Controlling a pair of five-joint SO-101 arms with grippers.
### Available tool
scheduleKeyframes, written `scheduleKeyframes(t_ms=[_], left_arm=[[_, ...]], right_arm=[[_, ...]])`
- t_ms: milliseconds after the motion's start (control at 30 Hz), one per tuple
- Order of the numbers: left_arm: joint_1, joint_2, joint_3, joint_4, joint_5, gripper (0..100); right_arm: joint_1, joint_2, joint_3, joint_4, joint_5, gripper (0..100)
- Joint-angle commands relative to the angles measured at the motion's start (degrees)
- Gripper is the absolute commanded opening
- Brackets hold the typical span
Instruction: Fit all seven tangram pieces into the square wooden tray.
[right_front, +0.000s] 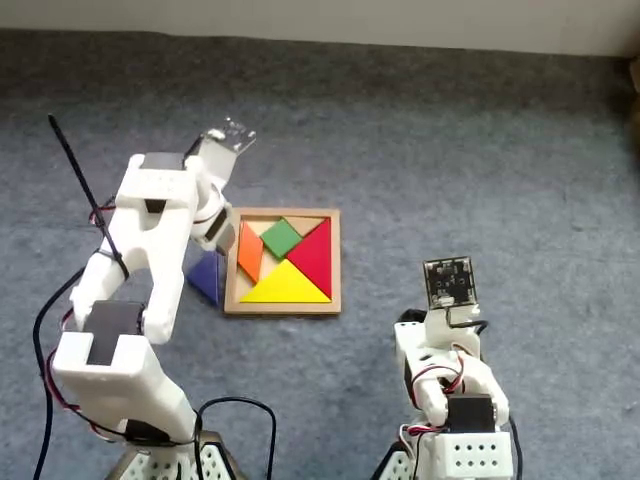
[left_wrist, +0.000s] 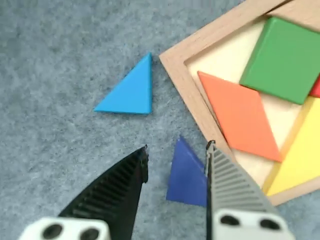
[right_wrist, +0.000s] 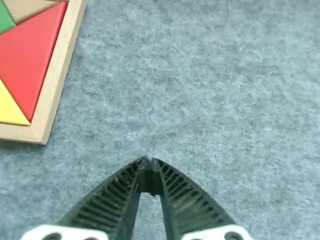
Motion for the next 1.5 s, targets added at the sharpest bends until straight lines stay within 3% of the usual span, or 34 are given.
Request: scheduleKeyframes(t_ms=[0, 233, 533, 767, 967, 1333, 1467], left_arm=[[4.5, -1.6, -6.9, 4.0, 2.5, 20], [11.1, -1.0, -8.1, 4.7, 4.5, 20], [11.3, -1.0, 4.1, -0.9, 3.7, 20], [10.0, -1.5, 10.1, -1.1, -1.3, 20], [7.7, -1.6, 9.0, -1.0, -1.3, 20], [10.2, -1.6, -4.4, 8.4, -0.7, 20], [9.7, -1.1, -8.2, 8.2, 3.3, 20]], right_arm=[[0.9, -0.9, 8.4, 0.2, -0.4, 0.5], [0.9, -0.9, 8.4, 0.2, -0.4, 0.5], [0.9, -0.9, 8.4, 0.2, -0.4, 0.5], [0.9, -0.9, 8.4, 0.2, -0.4, 0.5], [0.9, -0.9, 8.4, 0.2, -0.4, 0.5], [0.9, -0.9, 8.4, 0.2, -0.4, 0.5], [0.9, -0.9, 8.4, 0.2, -0.4, 0.5]])
